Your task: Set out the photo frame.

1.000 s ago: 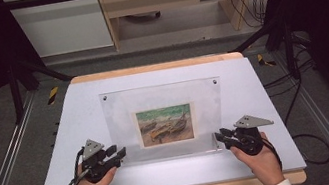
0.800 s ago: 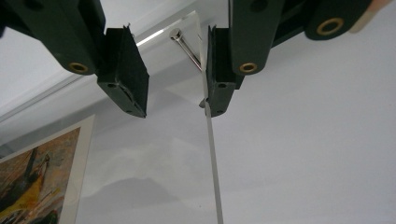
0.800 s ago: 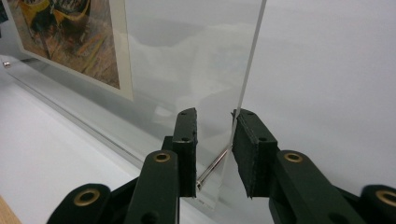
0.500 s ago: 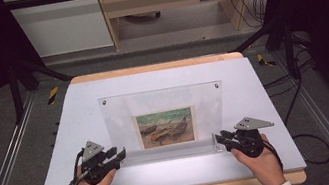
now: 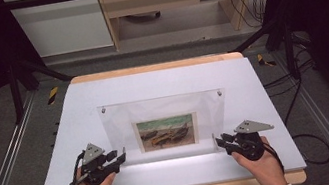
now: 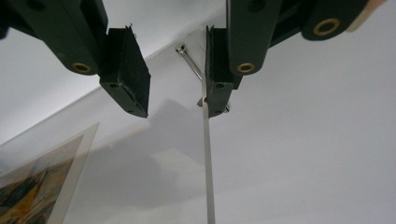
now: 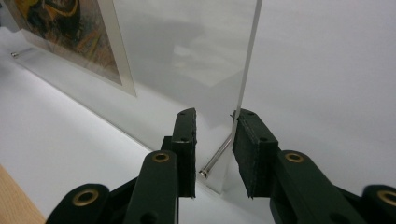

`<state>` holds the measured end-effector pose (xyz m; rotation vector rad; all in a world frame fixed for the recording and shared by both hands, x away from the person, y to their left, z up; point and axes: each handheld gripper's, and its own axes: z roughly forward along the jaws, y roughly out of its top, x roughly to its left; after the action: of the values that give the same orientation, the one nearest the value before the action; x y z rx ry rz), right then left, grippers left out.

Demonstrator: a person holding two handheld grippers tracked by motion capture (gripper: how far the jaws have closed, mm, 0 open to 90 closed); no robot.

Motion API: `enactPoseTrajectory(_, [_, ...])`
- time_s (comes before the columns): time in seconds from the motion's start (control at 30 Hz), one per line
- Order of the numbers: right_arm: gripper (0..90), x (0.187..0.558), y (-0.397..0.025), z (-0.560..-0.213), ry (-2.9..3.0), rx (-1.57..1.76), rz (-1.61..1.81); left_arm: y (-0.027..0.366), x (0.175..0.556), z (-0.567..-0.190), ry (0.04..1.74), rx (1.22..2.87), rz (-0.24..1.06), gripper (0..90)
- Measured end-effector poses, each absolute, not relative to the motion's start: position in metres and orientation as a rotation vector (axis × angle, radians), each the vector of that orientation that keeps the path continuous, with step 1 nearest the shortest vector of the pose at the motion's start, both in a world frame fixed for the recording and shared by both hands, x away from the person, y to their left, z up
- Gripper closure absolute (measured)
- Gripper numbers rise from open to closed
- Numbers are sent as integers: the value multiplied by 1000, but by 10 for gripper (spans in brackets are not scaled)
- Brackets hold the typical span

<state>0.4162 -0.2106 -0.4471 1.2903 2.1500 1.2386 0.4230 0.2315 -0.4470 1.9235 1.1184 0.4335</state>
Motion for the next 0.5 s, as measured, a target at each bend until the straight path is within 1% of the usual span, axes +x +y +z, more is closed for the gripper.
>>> enactPoseTrajectory(0.5, [695,414,-210,-448,2156,1277,1232,232,420,-448,1110,1935,447,612])
